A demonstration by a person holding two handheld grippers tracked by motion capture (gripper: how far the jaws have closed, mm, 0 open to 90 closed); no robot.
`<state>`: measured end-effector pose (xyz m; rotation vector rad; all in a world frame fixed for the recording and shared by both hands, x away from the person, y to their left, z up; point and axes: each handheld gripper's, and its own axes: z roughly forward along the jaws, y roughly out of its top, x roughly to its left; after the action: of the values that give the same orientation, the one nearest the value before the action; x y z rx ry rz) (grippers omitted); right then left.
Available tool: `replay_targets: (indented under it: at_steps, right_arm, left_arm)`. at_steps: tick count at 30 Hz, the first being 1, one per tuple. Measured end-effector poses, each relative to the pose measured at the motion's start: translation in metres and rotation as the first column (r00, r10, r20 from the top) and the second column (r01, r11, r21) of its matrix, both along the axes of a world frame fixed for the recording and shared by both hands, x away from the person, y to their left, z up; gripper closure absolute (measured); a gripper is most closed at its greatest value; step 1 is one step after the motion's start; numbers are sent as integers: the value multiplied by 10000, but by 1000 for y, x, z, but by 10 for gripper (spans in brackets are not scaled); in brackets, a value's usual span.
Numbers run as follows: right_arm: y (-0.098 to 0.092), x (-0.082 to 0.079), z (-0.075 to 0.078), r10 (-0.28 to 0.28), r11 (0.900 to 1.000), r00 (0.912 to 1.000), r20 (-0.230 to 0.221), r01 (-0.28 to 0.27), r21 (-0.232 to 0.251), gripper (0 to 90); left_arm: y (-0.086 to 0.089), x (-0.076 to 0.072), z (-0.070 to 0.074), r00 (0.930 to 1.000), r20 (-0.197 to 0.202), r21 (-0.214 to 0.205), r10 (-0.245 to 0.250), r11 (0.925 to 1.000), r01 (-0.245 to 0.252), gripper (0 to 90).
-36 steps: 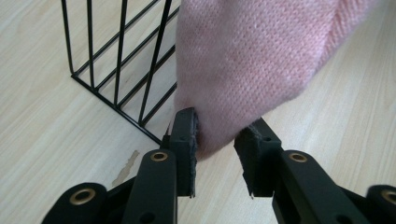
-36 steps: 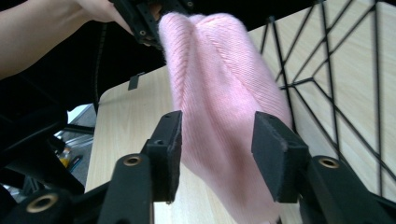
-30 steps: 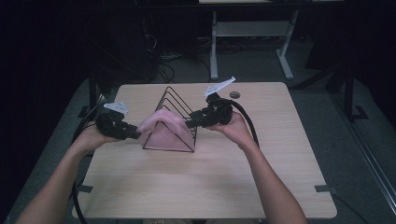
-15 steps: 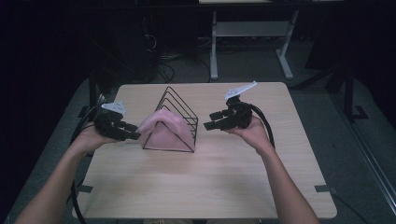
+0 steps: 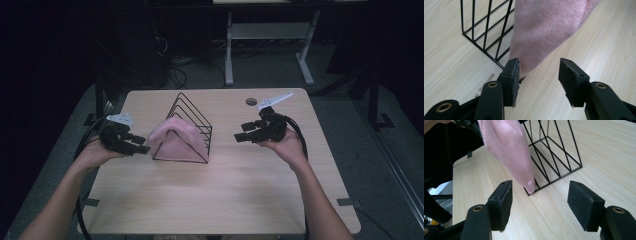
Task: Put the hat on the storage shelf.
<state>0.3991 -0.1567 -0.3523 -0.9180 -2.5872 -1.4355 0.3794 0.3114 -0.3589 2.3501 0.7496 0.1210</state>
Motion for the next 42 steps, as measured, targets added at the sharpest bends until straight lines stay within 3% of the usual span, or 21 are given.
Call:
replay_targets:
  at_steps: [22, 30, 42]
  right_arm:
    - [-55, -21, -23, -1055, 9938, 9936, -395, 1039, -403, 325]
    - [-79, -33, -38, -1551, 9874, 9862, -575, 1529, -411, 323]
    - [-105, -51, -59, -2209, 9751, 9721, -791, 2182, -407, 323]
  left_arm:
    - [1, -14, -11, 9995, -32, -226, 328, 9992, -328, 394]
    - [5, -20, -20, 9992, -108, -217, 398, 9990, -400, 381]
    - [1, -32, -24, 9983, -119, -556, 576, 9968, -582, 346]
